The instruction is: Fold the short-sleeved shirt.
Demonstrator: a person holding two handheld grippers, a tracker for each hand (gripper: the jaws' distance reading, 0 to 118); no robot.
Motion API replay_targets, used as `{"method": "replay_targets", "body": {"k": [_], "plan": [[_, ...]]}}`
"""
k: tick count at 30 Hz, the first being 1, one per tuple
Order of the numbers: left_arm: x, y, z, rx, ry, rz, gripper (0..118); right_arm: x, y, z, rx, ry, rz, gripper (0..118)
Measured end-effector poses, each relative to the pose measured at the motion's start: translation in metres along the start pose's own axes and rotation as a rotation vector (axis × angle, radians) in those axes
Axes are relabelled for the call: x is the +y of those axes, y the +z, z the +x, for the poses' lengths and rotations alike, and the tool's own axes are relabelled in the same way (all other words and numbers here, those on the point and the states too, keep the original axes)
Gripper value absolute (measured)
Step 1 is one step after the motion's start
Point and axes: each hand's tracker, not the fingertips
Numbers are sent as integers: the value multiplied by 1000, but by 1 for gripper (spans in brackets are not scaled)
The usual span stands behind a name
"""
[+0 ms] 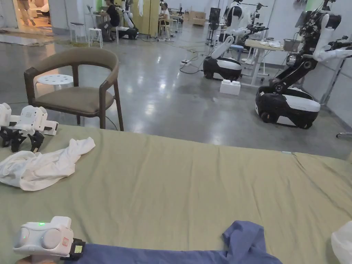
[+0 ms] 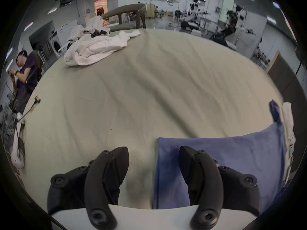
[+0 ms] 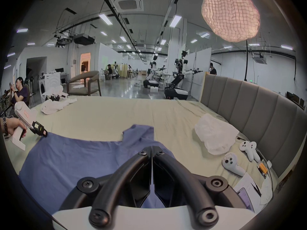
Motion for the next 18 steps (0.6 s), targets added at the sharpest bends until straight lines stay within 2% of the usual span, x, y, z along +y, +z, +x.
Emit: {"method": "replay_targets", "body": {"k": [6, 9, 11, 12, 15, 16, 18], "plan": [[-5, 5, 15, 17, -30, 18, 65, -7, -21, 12, -15, -11, -61, 0], [-6, 11, 21, 3, -116, 19, 46, -5, -52, 23, -7, -15, -162, 0], [-4, 16, 27, -8, -141, 23, 17, 0, -81, 33, -6, -13, -225, 4], [-2, 17, 24, -26, -143, 24, 0, 3, -98, 37, 0, -7, -260, 9], [-5, 27, 27, -27, -142, 27, 0, 9, -154, 51, 16, 16, -357, 55], [-5, 30, 25, -28, -143, 38, 0, 11, -171, 53, 20, 31, -392, 67], [-9, 44, 24, -40, -127, 75, 0, 14, -204, 58, 58, 25, -452, 68]]}}
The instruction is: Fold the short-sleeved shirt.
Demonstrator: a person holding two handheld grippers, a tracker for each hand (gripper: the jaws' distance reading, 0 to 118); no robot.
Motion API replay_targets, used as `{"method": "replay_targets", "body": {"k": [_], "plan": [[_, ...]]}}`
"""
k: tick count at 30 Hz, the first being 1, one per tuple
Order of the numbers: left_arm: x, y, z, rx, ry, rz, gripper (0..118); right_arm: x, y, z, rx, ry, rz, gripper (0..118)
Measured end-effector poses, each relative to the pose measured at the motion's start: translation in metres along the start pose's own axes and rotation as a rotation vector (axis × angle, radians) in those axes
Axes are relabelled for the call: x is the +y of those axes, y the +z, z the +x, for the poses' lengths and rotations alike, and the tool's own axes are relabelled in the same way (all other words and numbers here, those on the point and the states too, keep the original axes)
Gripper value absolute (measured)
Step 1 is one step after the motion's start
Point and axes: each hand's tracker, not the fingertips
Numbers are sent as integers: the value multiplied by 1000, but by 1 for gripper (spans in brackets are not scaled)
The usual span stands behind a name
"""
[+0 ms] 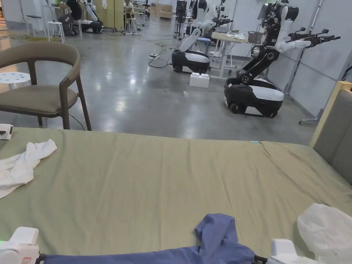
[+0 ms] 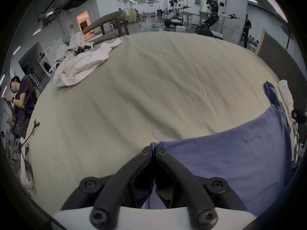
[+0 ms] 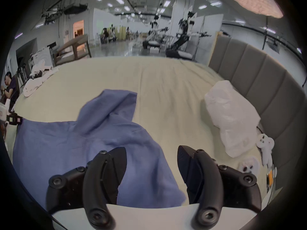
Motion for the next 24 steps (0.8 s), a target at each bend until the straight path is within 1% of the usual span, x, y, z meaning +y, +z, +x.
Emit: {"method": "replay_targets", "body": {"k": [3, 5, 6, 7, 8, 9, 10, 12, 14, 16, 18, 20, 22, 23, 24], "plan": [[-3, 18, -3, 0, -4, 54, 0, 14, -34, 4, 20, 37, -93, 68], [-5, 31, -3, 1, -8, 76, 0, 16, -47, 4, 44, 25, -110, 67], [-5, 34, -3, 2, -8, 86, 0, 17, -53, 3, 53, 23, -125, 64], [-7, 38, -2, 3, -9, 95, 0, 17, -58, 1, 70, 28, -152, 49], [-8, 42, 0, 4, -16, 101, 0, 16, -62, 0, 91, 26, -175, 41], [-9, 45, 3, 11, -28, 103, 0, 14, -67, -1, 116, 16, -174, 37], [-9, 46, 4, 17, -37, 106, 0, 14, -65, -3, 92, 20, -157, 29], [-11, 50, 6, 24, -40, 115, 0, 14, -63, -5, 91, 27, -144, 3], [-12, 52, 6, 19, -20, 123, 0, 11, -59, -4, 115, 6, -132, 3], [-13, 58, 7, 22, -7, 134, 0, 9, -50, -3, 105, 14, -106, 3], [-13, 66, 6, 19, -1, 159, 0, 8, -29, -3, 64, 24, -33, 3], [-12, 79, 3, 14, 2, 197, 0, 9, -4, 2, 46, 27, 39, 3], [-10, 95, 2, 5, 14, 237, 0, 11, 22, 7, 59, 10, 91, 3], [-9, 105, 0, 4, 21, 257, 0, 14, 39, 10, 57, 1, 131, 3], [-8, 115, -1, 1, 27, 276, 0, 16, 56, 12, 43, 7, 165, 3]]}}
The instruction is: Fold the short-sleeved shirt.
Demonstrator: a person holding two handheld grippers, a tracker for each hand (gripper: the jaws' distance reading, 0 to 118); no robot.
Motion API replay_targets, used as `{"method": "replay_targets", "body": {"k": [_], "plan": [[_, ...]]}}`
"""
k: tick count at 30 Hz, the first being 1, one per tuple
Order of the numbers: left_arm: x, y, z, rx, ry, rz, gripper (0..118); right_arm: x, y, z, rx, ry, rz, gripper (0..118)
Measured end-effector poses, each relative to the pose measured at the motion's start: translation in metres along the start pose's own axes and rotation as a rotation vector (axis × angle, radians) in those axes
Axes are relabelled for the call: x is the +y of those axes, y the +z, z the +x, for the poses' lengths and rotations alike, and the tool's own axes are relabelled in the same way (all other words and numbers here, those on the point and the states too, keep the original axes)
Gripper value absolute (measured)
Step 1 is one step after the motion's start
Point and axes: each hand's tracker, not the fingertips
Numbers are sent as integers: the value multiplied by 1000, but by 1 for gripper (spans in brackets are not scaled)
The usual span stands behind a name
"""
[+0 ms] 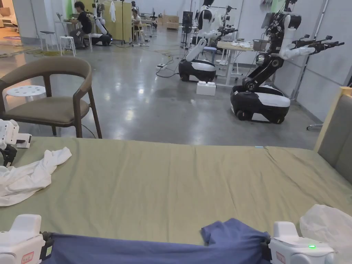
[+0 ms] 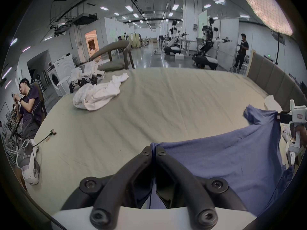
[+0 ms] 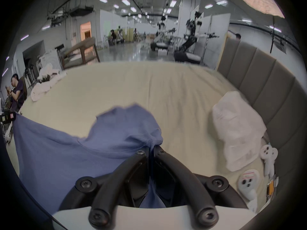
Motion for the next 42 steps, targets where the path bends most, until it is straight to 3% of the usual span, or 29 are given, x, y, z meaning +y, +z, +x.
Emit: {"method": "replay_targets", "body": {"k": [11, 20, 35, 42], "plan": [[63, 124, -11, 0, 37, 285, 0, 72, 184, 10, -46, 3, 346, 3], [142, 192, -19, 27, 31, 411, 0, 151, 265, 10, -84, 35, 534, 3], [303, 217, -42, 63, 28, 527, 0, 323, 292, 0, -122, 68, 661, 3], [318, 212, -33, 91, 9, 545, 0, 340, 261, 2, -97, 45, 648, 3]]}}
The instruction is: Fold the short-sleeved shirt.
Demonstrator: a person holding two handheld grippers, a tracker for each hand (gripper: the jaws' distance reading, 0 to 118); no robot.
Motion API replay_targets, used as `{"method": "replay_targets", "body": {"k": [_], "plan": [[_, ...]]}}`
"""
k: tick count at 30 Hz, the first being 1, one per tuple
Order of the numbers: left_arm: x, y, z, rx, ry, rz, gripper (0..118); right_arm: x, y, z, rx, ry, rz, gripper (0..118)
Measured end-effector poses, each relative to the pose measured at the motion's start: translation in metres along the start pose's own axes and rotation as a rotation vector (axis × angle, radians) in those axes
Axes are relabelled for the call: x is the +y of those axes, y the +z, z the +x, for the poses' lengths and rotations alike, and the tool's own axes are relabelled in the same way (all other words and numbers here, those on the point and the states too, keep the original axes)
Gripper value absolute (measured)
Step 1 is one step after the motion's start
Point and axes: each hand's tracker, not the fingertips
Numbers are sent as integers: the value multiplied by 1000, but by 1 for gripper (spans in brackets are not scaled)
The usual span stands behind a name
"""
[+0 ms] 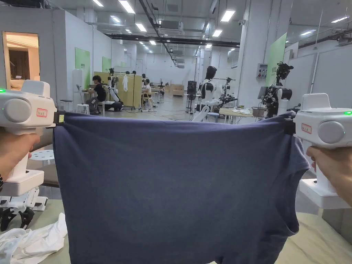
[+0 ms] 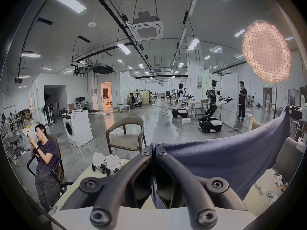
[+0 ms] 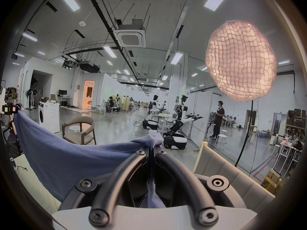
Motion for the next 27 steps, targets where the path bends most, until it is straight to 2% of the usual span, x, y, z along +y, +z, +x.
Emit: {"method": "replay_targets", "body": {"k": [6, 13, 15, 24, 27], "plan": [[-48, -6, 6, -1, -1, -64, 0, -51, 2, -9, 28, 4, -35, 3], [-141, 2, 1, -55, 48, -139, 0, -140, 32, -11, 34, 14, -149, 3], [-162, 13, 1, -73, 78, -149, 0, -165, 36, -5, 36, 25, -170, 3], [-226, 96, 3, -119, 88, -139, 0, -237, 133, 2, 27, 49, -249, 3], [-252, 127, 4, -141, 118, -166, 0, -260, 168, 3, 15, 9, -303, 3]]}}
